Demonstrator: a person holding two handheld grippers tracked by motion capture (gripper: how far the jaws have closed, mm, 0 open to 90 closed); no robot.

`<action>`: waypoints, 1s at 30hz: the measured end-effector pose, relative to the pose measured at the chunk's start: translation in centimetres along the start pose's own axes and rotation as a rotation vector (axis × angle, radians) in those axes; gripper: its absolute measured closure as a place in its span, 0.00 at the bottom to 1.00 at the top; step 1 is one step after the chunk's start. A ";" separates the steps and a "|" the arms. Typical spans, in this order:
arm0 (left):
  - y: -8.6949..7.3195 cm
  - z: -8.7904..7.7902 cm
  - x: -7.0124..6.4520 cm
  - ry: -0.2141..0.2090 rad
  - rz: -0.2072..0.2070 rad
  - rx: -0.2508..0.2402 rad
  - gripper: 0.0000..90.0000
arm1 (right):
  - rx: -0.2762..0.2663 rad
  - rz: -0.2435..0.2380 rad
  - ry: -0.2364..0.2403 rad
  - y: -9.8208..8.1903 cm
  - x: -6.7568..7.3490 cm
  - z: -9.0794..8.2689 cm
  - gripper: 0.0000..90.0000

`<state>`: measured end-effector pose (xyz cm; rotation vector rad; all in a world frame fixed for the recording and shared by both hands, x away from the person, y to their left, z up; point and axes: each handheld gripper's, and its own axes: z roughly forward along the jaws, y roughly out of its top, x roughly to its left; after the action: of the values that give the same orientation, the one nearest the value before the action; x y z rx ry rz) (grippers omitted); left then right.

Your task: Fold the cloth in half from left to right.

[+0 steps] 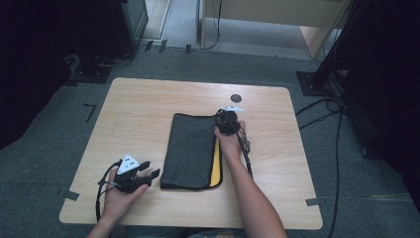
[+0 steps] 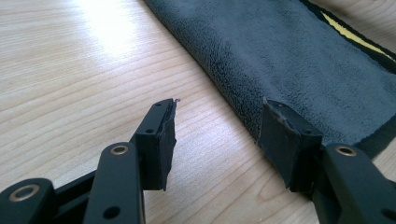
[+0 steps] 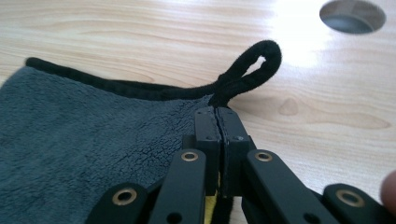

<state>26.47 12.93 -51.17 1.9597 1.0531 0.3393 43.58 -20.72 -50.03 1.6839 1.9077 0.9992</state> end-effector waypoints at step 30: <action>0.0 0.6 -0.3 0.020 0.019 0.038 0.49 | -0.042 -0.153 0.147 -7.9 2.4 -10.1 0.76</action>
<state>26.64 12.42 -51.49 2.0052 1.0614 0.3522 30.64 -21.03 -48.77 1.4519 2.0585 1.1206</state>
